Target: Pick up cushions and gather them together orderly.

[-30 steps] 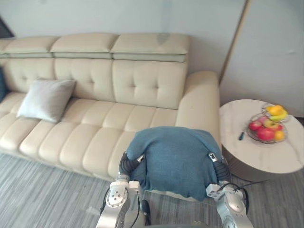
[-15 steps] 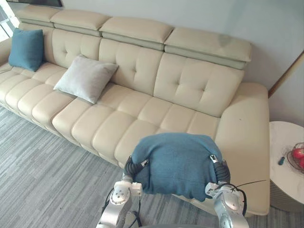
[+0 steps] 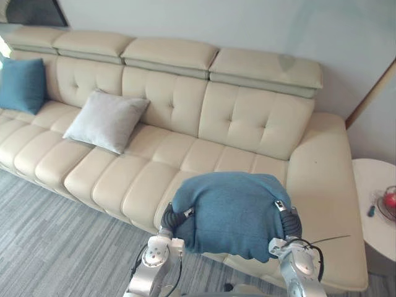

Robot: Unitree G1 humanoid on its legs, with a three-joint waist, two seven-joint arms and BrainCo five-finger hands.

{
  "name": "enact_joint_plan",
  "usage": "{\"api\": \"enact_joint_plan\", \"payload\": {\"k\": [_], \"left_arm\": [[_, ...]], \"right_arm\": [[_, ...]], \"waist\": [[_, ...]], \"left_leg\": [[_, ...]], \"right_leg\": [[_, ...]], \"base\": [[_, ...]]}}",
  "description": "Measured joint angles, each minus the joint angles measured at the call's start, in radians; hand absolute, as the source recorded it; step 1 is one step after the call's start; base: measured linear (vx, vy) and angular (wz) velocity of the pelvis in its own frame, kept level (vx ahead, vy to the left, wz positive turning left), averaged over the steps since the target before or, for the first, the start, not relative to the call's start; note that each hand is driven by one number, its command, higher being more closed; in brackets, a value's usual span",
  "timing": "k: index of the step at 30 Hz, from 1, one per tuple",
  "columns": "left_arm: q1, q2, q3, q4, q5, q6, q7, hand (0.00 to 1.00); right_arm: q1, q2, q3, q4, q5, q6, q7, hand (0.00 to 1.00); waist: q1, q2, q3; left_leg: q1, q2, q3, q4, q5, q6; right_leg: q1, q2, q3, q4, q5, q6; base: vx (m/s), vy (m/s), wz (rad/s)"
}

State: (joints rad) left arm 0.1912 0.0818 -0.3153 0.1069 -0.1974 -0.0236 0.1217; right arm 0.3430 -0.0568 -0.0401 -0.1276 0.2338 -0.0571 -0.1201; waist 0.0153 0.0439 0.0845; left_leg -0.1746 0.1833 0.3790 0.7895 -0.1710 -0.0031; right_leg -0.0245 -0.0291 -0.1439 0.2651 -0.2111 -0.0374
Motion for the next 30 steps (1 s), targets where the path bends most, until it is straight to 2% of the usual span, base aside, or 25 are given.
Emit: {"api": "enact_joint_plan", "payload": {"k": [1, 2, 3, 5, 7, 8, 9, 12, 14, 17, 19, 23, 28, 30], "left_arm": [[0.017, -0.004, 0.001, -0.018, 0.000, 0.000, -0.001, 1.00], [0.030, -0.007, 0.000, -0.045, 0.000, -0.001, -0.002, 1.00], [0.029, -0.007, 0.001, -0.061, 0.000, -0.002, -0.002, 1.00], [0.027, -0.009, 0.001, -0.062, 0.001, -0.005, -0.002, 1.00], [0.030, -0.013, 0.001, -0.062, 0.002, -0.002, -0.002, 1.00], [0.039, -0.015, 0.000, -0.063, 0.002, -0.001, -0.002, 1.00], [0.047, -0.011, 0.001, -0.060, 0.003, 0.000, -0.002, 1.00], [0.062, 0.026, 0.000, -0.061, 0.008, 0.004, -0.002, 1.00], [0.063, 0.034, 0.000, -0.061, 0.008, 0.009, -0.001, 1.00], [0.060, 0.045, 0.001, -0.068, 0.010, 0.009, 0.004, 1.00], [0.053, 0.047, 0.003, -0.078, 0.010, 0.009, 0.020, 1.00], [-0.026, 0.046, 0.003, -0.081, 0.012, 0.010, 0.070, 1.00], [-0.274, 0.043, 0.005, -0.044, 0.008, 0.013, 0.178, 1.00], [-0.446, 0.050, 0.017, 0.024, 0.002, 0.013, 0.231, 1.00]], "right_arm": [[0.008, -0.002, 0.002, -0.016, 0.000, 0.000, -0.001, 1.00], [0.011, -0.003, 0.002, -0.031, 0.000, 0.000, -0.003, 1.00], [0.011, -0.003, 0.002, -0.041, 0.000, 0.000, -0.008, 1.00], [0.011, -0.003, 0.002, -0.043, 0.000, 0.000, -0.012, 1.00], [0.011, -0.004, 0.002, -0.043, 0.000, 0.000, -0.016, 1.00], [0.012, -0.006, 0.004, -0.043, -0.001, 0.000, -0.016, 1.00], [0.012, -0.002, 0.008, -0.029, -0.003, 0.000, -0.015, 1.00], [0.022, 0.017, 0.023, -0.013, -0.039, 0.002, -0.013, 1.00], [0.021, 0.017, 0.034, -0.013, -0.040, 0.002, -0.014, 1.00], [0.014, 0.016, 0.045, -0.012, -0.061, 0.002, -0.023, 1.00], [-0.021, 0.015, 0.051, 0.001, -0.118, 0.002, -0.045, 1.00], [-0.132, -0.007, 0.054, 0.080, -0.162, 0.003, -0.098, 1.00], [-0.358, -0.050, 0.055, 0.161, -0.195, 0.020, -0.189, 1.00], [-0.527, -0.094, 0.060, 0.235, -0.195, 0.024, -0.224, 1.00]], "waist": [[0.009, -0.004, -0.001], [0.027, 0.001, -0.006], [0.039, 0.000, -0.006], [0.038, -0.004, -0.008], [0.043, -0.010, -0.010], [0.042, -0.004, -0.014], [0.042, -0.002, -0.024], [0.038, -0.062, -0.041], [0.037, -0.072, -0.041], [0.040, -0.072, -0.041], [0.045, -0.073, -0.042], [0.046, -0.074, -0.039], [0.051, -0.070, -0.011], [0.059, -0.065, 0.003]], "left_leg": [[-0.028, 0.009, -0.018, 0.063, 0.015, -0.001], [-0.034, 0.010, -0.039, 0.052, -0.011, -0.001], [-0.038, 0.009, -0.071, -0.013, -0.056, -0.005], [-0.033, -0.012, -0.157, -0.175, -0.086, -0.023], [-0.022, -0.049, -0.274, -0.352, -0.062, -0.049], [0.005, -0.064, -0.334, -0.471, 0.035, -0.043], [0.019, -0.062, -0.332, -0.488, 0.042, -0.102], [0.045, -0.100, -0.246, -0.512, 0.034, -0.085], [0.059, -0.111, -0.204, -0.518, 0.027, -0.073], [0.076, -0.117, -0.164, -0.550, 0.026, -0.066], [0.057, -0.108, -0.132, -0.576, 0.032, -0.058], [-0.052, -0.083, -0.134, -0.577, 0.054, -0.061], [-0.204, -0.068, -0.181, -0.577, 0.129, -0.065], [-0.264, -0.060, -0.192, -0.584, 0.153, -0.066]], "right_leg": [[0.011, -0.001, 0.021, 0.001, -0.009, -0.004], [0.013, -0.003, 0.051, 0.001, -0.013, -0.007], [0.012, -0.006, 0.076, 0.000, -0.013, -0.007], [0.009, -0.013, 0.111, 0.002, -0.005, 0.006], [0.005, -0.021, 0.154, 0.002, -0.001, 0.013], [0.000, -0.018, 0.186, 0.008, -0.009, 0.045], [-0.001, -0.018, 0.217, 0.012, -0.023, 0.070], [-0.014, -0.067, 0.289, -0.016, -0.002, 0.104], [-0.016, -0.082, 0.325, -0.035, 0.015, 0.125], [-0.034, -0.089, 0.354, -0.046, 0.030, 0.133], [-0.075, -0.079, 0.378, -0.065, 0.052, 0.134], [-0.171, -0.055, 0.373, -0.098, 0.104, 0.125], [-0.305, -0.036, 0.333, -0.095, 0.148, 0.121], [-0.364, -0.027, 0.322, -0.094, 0.168, 0.122]], "base": [[0.10, 0.103, -0.56], [0.18, 0.119, -0.79], [0.17, 0.092, -0.76], [0.19, 0.150, -0.61], [0.21, 0.230, -0.70], [0.21, 0.274, -0.80], [0.27, 0.296, -0.83], [0.17, 0.208, -0.61], [0.08, 0.163, -0.58], [0.02, 0.094, -0.46], [-0.04, -0.003, -0.45], [-0.11, -0.054, -0.13], [-0.15, -0.076, 0.21], [-0.19, -0.072, 0.10]]}}
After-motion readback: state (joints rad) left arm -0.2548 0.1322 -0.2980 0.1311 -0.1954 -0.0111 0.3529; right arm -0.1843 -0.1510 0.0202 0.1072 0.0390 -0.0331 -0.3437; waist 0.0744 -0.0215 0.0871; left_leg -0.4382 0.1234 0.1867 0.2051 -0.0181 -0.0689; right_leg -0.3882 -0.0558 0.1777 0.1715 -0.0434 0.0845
